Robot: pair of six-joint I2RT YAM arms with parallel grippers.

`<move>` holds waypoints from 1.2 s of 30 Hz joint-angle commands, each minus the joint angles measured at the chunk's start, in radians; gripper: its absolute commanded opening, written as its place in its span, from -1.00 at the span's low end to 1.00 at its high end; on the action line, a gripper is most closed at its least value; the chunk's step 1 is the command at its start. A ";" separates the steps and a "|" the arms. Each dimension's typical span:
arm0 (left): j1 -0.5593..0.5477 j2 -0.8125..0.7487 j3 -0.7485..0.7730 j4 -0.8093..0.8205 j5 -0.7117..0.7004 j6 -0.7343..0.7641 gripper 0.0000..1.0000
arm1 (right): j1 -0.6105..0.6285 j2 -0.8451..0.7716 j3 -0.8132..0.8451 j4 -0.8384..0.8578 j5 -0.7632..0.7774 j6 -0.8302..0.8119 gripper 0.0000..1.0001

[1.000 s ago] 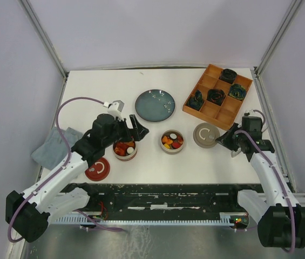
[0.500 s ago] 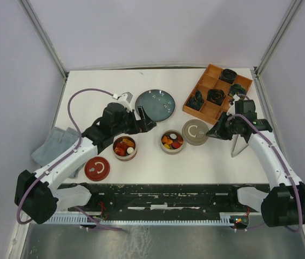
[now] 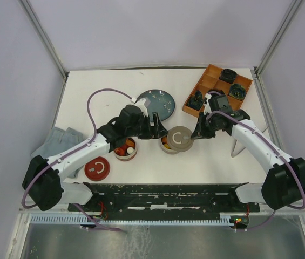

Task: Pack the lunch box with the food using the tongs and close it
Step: Close the box lid on the packing box.

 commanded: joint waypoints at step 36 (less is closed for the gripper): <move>-0.039 0.177 0.061 0.008 -0.095 -0.001 -0.03 | 0.110 0.162 0.043 0.190 0.104 0.018 -1.00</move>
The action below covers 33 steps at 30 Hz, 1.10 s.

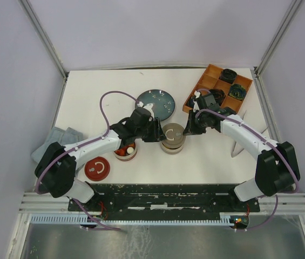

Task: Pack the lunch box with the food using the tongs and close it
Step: Close the box lid on the packing box.

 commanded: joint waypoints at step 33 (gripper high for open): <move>0.013 0.060 0.087 -0.018 -0.141 -0.077 -0.13 | 0.016 -0.005 -0.019 0.059 0.006 0.029 -1.00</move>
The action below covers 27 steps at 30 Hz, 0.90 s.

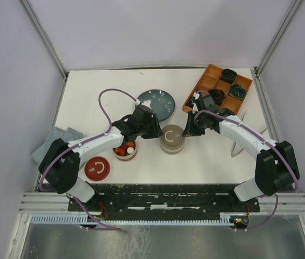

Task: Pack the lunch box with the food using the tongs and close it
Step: Close the box lid on the packing box.

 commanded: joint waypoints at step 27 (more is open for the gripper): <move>0.002 0.036 0.037 0.060 0.054 -0.001 -0.95 | 0.005 0.020 0.003 0.030 0.018 0.029 -1.00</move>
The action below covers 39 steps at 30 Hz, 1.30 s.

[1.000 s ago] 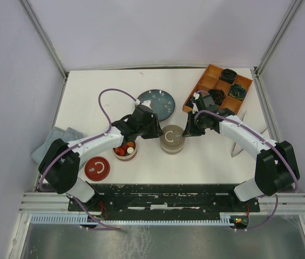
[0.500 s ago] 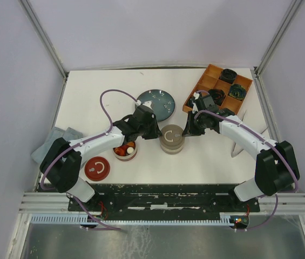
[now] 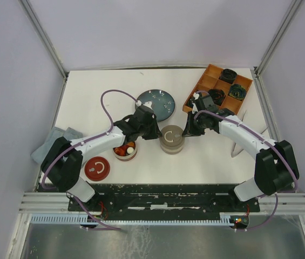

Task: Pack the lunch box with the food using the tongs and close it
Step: Close the box lid on the packing box.

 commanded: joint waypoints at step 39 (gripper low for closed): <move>0.002 0.042 0.007 0.101 0.015 0.027 -0.95 | 0.004 0.085 0.026 0.020 0.027 0.037 -1.00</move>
